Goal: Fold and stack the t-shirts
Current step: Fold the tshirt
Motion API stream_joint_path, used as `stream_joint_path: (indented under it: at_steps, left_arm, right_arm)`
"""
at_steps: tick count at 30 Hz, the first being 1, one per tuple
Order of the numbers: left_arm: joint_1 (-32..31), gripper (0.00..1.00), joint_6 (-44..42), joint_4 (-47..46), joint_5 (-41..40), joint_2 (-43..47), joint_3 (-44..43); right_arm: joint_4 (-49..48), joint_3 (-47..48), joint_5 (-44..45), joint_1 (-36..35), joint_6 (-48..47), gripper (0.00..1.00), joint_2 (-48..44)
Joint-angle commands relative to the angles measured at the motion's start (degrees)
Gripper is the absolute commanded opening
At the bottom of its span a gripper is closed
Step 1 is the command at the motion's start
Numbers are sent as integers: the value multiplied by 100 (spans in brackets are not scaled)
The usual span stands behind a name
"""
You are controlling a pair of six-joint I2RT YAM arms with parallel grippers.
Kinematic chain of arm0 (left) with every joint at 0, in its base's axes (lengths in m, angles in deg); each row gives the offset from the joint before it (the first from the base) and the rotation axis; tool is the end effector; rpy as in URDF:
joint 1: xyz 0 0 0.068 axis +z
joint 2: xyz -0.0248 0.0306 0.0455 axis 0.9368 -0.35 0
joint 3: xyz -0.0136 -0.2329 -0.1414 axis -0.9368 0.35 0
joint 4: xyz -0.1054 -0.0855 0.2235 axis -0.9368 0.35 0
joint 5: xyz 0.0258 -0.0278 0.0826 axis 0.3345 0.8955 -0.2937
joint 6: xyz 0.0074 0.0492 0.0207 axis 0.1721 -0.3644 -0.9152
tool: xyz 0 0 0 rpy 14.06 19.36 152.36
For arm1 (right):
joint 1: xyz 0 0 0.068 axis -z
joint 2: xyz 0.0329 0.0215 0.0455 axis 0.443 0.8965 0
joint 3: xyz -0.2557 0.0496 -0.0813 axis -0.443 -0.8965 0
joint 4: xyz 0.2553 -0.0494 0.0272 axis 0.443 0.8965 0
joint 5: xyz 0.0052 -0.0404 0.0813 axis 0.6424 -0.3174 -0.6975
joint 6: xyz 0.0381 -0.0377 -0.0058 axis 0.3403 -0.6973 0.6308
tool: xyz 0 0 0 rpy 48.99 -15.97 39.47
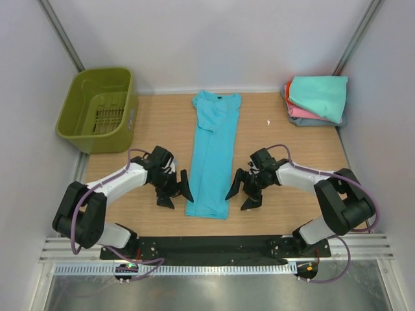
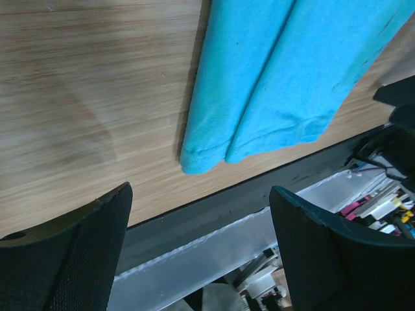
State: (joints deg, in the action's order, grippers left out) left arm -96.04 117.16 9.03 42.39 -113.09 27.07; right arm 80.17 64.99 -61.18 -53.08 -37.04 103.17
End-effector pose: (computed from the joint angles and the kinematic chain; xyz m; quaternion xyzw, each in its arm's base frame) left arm 0.2040 -0.1189 0.1743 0.0811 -0.9651 0.2480 0.0216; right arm 0.2084 0.1267 0.1439 -0.1304 -0.9401 -0.3105 0.0537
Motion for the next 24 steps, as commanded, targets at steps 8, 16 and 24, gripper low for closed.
stream_joint_path:
  at_steps: [8,16,24]
  left_arm:
    - [139,75,793,-1052,506,-489,292]
    - [139,59,1004,-1254,489,-657,581]
    - [139,53,1109,-1412,384,-560,898]
  right_arm:
    - [-1074,33,-308,-793,1034,75,730]
    - [-935,51,-204,-1057,1035,72,732]
    - [-820,-151,-36,-1065,921,63,617]
